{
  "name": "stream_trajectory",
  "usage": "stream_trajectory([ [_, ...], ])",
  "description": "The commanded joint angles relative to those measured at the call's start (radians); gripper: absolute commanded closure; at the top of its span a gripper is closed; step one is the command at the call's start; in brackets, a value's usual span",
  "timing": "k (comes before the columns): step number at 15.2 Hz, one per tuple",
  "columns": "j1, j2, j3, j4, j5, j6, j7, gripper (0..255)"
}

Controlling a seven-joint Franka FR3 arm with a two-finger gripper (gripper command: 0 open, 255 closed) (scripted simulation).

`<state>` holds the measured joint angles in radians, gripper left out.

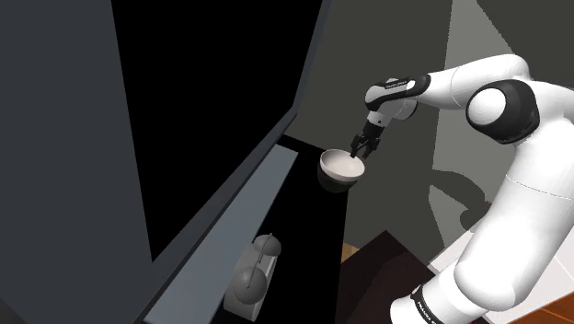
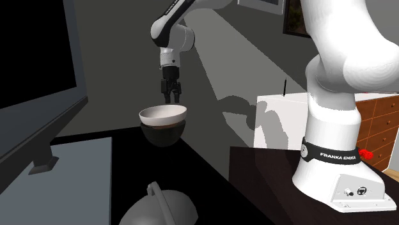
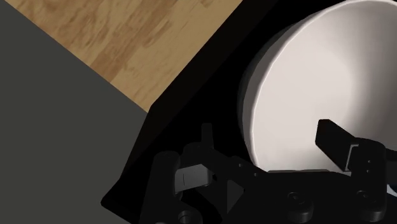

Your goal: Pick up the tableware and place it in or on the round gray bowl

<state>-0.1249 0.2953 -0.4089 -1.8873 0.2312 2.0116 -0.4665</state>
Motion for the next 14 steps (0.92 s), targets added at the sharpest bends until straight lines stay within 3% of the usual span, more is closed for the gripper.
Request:
stream_trajectory([
  [1,0.0,0.0,0.0,0.0,0.0,0.0,0.0,0],
  [6,-0.005,-0.031,-0.011,0.09,-0.023,-0.117,0.016,0],
  [14,-0.005,-0.031,-0.011,0.09,-0.023,-0.117,0.016,0],
])
